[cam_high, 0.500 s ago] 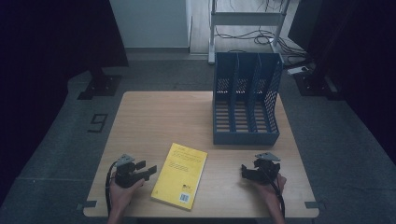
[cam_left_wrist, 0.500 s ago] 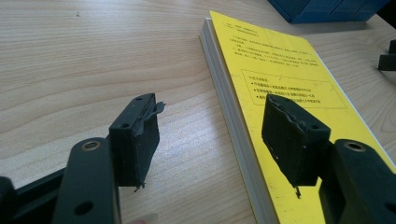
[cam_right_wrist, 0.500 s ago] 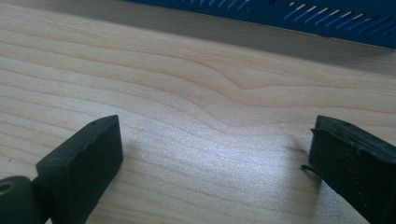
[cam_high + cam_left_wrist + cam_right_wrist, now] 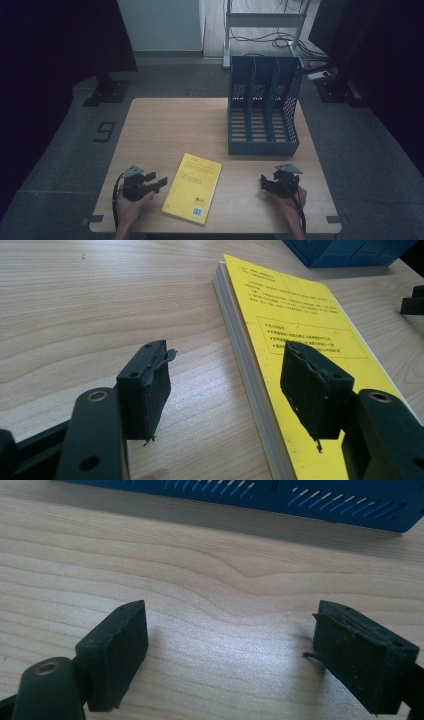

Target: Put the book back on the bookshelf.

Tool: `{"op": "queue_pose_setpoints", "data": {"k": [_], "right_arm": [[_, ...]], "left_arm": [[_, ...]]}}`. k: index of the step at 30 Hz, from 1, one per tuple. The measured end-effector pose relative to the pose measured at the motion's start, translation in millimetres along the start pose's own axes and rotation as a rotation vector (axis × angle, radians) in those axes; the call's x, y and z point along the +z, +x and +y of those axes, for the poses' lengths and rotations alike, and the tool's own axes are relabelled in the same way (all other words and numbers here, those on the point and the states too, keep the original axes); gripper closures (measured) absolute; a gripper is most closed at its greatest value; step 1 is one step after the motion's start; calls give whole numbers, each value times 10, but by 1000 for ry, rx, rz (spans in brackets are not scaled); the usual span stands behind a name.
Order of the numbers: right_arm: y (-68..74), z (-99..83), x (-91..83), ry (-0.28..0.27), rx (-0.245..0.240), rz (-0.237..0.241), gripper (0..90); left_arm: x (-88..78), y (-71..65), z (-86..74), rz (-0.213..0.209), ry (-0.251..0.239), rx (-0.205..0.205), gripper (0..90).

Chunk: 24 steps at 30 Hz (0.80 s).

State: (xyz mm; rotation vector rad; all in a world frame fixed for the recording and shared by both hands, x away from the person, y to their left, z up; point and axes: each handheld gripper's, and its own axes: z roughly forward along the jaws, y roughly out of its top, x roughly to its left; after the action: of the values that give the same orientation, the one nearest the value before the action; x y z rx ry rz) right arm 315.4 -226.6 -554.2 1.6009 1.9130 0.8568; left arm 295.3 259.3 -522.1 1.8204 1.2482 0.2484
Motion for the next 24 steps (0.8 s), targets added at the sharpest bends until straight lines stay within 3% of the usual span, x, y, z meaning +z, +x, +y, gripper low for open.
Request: {"op": "queue_pose_setpoints", "data": {"k": [20,24], "right_arm": [[-3,0,-25,-1,10,20,166],[48,30,-82,-40,-2,23,179]], "left_arm": [[-27,25,4,8,-6,-8,361],[-14,12,5,6,-4,-3,361]]}}
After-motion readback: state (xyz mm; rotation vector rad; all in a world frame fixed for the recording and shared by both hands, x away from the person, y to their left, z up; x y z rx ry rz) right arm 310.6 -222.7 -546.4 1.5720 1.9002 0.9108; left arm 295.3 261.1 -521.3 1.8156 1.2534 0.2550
